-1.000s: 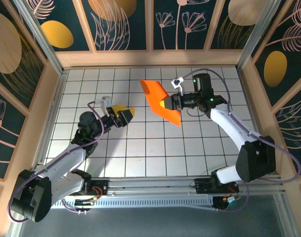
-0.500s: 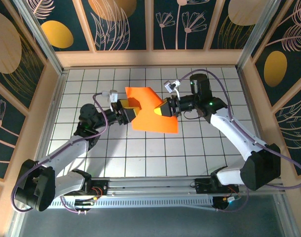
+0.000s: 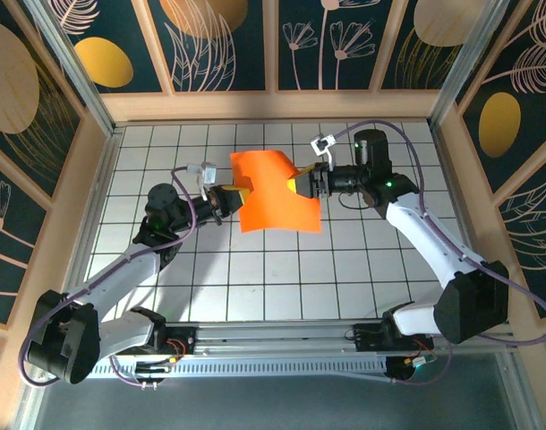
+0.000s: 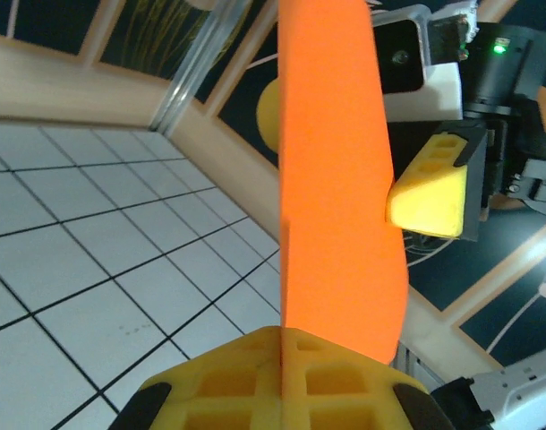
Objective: Fold a paper plane with a square sheet of paper (fold left side to right side)
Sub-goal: Place a square sheet of paper at the center of the table, then first fold in half a square sheet of paper at the center of the table.
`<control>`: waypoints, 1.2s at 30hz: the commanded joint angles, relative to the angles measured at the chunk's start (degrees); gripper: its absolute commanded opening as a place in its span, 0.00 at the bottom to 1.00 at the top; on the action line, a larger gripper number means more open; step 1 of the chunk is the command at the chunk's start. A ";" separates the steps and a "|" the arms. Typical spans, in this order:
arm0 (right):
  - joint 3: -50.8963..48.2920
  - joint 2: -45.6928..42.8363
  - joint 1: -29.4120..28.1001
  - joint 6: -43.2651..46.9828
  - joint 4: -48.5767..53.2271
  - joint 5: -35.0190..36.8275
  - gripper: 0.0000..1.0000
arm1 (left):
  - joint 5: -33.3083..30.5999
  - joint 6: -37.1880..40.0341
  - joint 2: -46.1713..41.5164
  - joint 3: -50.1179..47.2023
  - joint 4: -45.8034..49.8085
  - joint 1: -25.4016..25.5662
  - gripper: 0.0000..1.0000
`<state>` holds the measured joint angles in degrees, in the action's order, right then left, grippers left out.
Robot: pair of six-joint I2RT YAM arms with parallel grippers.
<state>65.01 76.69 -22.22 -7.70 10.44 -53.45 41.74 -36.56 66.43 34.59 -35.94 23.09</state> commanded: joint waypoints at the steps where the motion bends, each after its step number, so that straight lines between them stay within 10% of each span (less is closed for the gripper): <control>1: -0.42 -0.30 2.05 -1.14 0.91 9.29 0.56 | -3.28 0.88 1.91 3.49 10.17 -0.16 0.00; 8: -4.32 1.63 5.14 -5.44 2.42 21.89 0.60 | -5.55 -0.79 11.70 5.04 20.63 -0.24 0.06; 26: -13.02 18.41 -1.48 -14.43 -8.29 26.80 0.06 | -12.75 5.09 31.01 12.20 33.83 -0.24 0.00; 36: -11.63 27.15 -3.80 -13.64 -6.97 28.18 0.00 | -11.34 4.99 31.12 12.69 33.71 -0.24 0.00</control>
<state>51.94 102.87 -25.50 -21.56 3.62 -26.39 29.50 -32.53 97.08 45.76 -3.16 23.07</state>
